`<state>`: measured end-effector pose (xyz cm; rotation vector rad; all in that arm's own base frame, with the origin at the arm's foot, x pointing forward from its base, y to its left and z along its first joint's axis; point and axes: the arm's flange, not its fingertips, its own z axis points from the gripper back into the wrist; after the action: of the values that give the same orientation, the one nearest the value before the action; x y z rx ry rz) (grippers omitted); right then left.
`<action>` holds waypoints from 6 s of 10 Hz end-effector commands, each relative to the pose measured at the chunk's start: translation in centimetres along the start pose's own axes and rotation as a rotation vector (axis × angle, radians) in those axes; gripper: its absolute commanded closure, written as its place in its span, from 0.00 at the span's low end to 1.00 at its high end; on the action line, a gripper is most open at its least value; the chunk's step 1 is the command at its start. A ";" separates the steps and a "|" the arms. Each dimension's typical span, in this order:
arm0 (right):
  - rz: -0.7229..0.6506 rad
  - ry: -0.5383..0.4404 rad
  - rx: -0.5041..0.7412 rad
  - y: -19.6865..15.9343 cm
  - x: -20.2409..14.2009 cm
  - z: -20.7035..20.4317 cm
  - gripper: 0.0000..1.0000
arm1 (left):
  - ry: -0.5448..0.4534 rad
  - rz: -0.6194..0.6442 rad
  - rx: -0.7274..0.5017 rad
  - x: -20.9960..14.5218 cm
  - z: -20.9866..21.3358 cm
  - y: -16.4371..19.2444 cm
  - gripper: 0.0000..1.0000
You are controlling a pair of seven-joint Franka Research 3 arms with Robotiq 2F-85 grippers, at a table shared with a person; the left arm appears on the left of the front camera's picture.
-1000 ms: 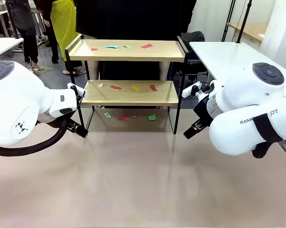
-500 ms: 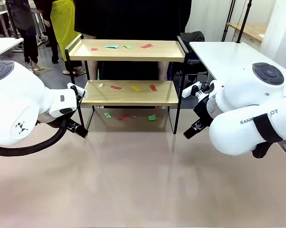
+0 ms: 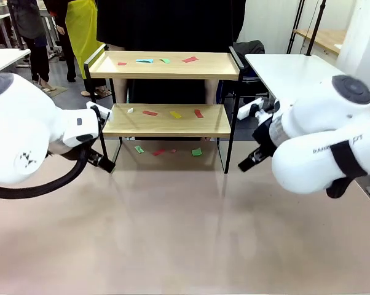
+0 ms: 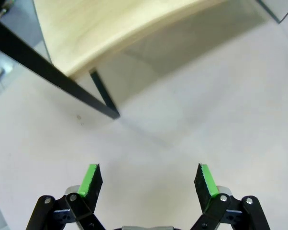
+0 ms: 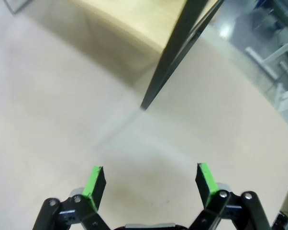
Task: Clean the shelf.
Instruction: Pick up the Duster handed by the human.
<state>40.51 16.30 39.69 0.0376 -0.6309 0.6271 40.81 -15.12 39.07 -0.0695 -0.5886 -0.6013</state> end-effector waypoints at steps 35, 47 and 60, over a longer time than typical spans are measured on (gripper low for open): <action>0.053 -0.820 0.350 -37.2 -13.0 1.2 0.00 | -1.192 -0.120 -0.792 -12.7 -4.1 43.3 0.00; 0.059 -0.821 0.355 -37.3 -13.6 1.2 0.00 | -1.199 -0.107 -0.790 -12.6 -4.3 43.8 0.00; 0.059 -0.821 0.355 -37.3 -13.6 1.2 0.00 | -1.199 -0.107 -0.790 -12.6 -4.3 43.8 0.00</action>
<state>52.04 -22.06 38.28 0.6381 -1.3174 0.7814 58.72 26.60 32.97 -1.2130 -1.4754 -0.8362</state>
